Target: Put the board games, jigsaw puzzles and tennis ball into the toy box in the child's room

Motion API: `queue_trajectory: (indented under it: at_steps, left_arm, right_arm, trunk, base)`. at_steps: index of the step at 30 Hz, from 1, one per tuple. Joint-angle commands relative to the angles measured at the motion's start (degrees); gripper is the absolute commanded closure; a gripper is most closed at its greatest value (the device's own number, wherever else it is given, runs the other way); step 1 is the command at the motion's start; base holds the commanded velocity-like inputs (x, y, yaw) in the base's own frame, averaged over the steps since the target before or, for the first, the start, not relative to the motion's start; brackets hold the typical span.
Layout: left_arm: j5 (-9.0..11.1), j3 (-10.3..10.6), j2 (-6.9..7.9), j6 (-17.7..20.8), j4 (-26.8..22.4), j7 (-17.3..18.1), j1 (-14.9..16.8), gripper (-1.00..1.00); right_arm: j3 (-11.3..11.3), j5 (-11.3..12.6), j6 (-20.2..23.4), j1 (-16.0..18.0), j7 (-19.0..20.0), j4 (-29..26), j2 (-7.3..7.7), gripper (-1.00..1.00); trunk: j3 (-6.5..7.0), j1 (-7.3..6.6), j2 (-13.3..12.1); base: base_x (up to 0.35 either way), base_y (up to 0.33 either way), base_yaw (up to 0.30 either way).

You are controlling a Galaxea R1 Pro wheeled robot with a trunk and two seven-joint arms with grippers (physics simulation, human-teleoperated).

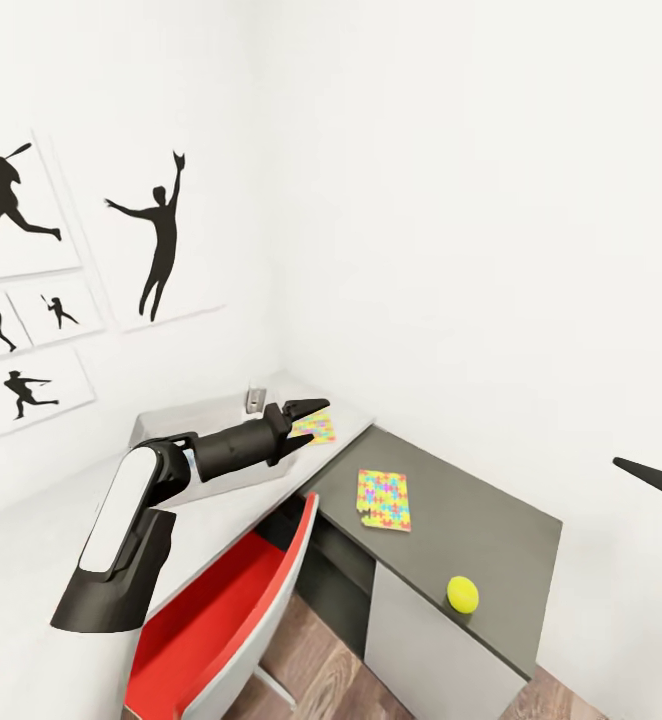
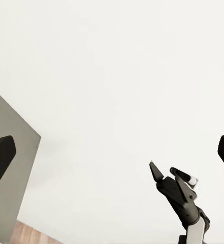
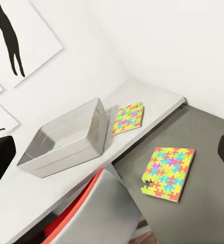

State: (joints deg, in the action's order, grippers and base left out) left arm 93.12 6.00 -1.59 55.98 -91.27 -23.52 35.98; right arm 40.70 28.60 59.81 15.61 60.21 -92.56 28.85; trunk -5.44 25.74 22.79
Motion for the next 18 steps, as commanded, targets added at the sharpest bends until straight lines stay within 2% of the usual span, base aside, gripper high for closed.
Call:
queue_trajectory:
  at_steps: [1, 10, 18]
  left_arm:
    - [0.6, 0.0, -0.02, 0.1, 0.0, -0.6, 0.1, -1.00]
    - [0.6, 0.0, -0.07, 0.1, 0.0, -0.6, 0.1, -1.00]
    - [0.6, 0.1, -0.11, 0.1, -0.1, -0.6, 0.1, -1.00]
  right_arm:
    - [0.0, -0.2, 0.2, 0.1, 0.3, 0.0, 0.01, -1.00]
    - [0.3, -0.2, 0.2, 0.0, 2.0, 0.0, 0.02, -1.00]
    - [0.3, -0.2, 0.2, 0.0, 2.6, 0.0, 0.03, -1.00]
  trunk:
    - [-0.11, 0.04, 0.1]
    - [-0.01, 0.04, 0.1]
    - [0.01, 0.04, 0.1]
  base:
    - [0.000, 0.000, -0.111]
    - [0.000, 0.000, -0.075]
    - [0.000, 0.000, -0.188]
